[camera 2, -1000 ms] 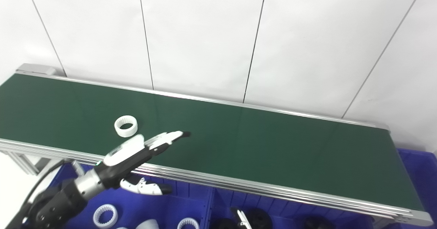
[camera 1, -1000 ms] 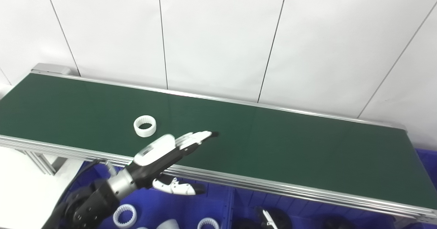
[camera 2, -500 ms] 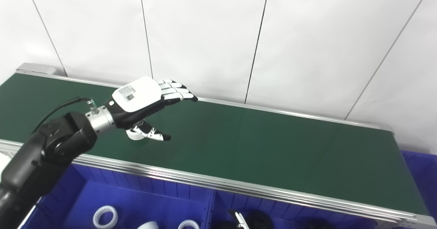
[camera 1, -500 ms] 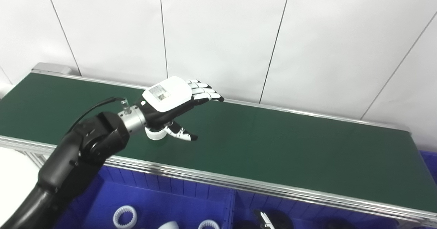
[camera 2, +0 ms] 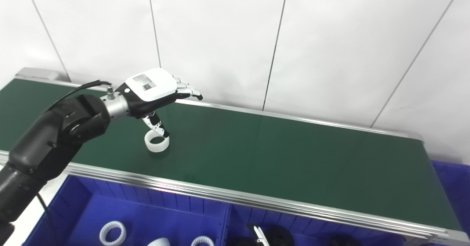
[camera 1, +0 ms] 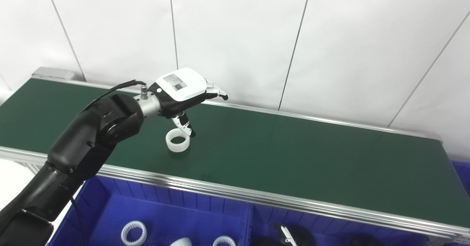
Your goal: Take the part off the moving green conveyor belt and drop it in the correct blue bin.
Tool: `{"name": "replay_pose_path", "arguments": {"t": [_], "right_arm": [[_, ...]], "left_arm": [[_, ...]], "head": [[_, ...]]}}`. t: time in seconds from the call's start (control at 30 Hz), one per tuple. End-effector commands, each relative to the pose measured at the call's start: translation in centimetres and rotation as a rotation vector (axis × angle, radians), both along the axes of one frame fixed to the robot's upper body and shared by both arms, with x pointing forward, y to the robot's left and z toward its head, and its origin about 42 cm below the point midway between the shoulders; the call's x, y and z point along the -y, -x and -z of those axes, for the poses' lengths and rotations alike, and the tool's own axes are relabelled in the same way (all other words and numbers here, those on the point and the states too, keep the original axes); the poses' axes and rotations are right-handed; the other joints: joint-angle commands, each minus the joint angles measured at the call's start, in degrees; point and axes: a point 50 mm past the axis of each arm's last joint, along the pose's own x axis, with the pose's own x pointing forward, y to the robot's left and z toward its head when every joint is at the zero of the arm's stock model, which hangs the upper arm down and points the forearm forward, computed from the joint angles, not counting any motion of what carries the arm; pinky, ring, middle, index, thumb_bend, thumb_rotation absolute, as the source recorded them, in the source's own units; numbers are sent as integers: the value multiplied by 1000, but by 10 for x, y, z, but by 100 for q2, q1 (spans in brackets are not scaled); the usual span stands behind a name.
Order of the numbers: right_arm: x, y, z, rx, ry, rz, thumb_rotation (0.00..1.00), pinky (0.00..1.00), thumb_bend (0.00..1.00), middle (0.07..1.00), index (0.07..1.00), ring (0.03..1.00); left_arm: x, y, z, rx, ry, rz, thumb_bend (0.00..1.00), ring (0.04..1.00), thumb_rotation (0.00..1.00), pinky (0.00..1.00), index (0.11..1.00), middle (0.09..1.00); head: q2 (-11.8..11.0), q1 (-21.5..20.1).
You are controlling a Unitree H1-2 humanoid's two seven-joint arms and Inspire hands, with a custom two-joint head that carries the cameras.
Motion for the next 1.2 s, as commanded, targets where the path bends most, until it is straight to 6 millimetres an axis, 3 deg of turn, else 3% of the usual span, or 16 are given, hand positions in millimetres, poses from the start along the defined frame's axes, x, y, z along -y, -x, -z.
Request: {"name": "replay_pose_path", "arguments": {"t": [0.0,0.2,0.5,0.67,0.87,0.97,1.17], "right_arm": [[-1,-4,-10,72,-45,-6,995,941,484,991,971,970],[3,-1,-11,77,-41,4,991,932,488,994,971,966],[8,0,-13,81,-38,9,979,940,479,992,970,971],[8,-1,-14,89,-33,7,980,941,471,992,969,972],[7,-1,-15,94,-35,13,976,946,466,993,970,974],[7,-1,-15,104,-27,21,985,937,468,991,968,968],[6,-1,-17,112,-37,29,996,931,469,988,969,965]], "left_arm": [[0,-12,-26,69,0,-16,902,890,123,843,870,894],[-8,-35,-1,-18,-22,-91,913,905,137,798,893,922],[-7,-49,27,-64,-68,-133,917,912,128,794,903,940],[5,-56,56,-133,-52,-158,939,893,92,712,912,943],[13,-57,74,-154,-28,-155,934,867,114,657,907,931],[22,-56,90,-168,12,-154,947,796,166,565,871,903],[46,-52,108,-179,22,-147,934,695,158,476,837,851]], "head": [[8,-20],[37,-114],[42,-125],[59,-171],[94,-244],[102,-257],[126,-312]]}}
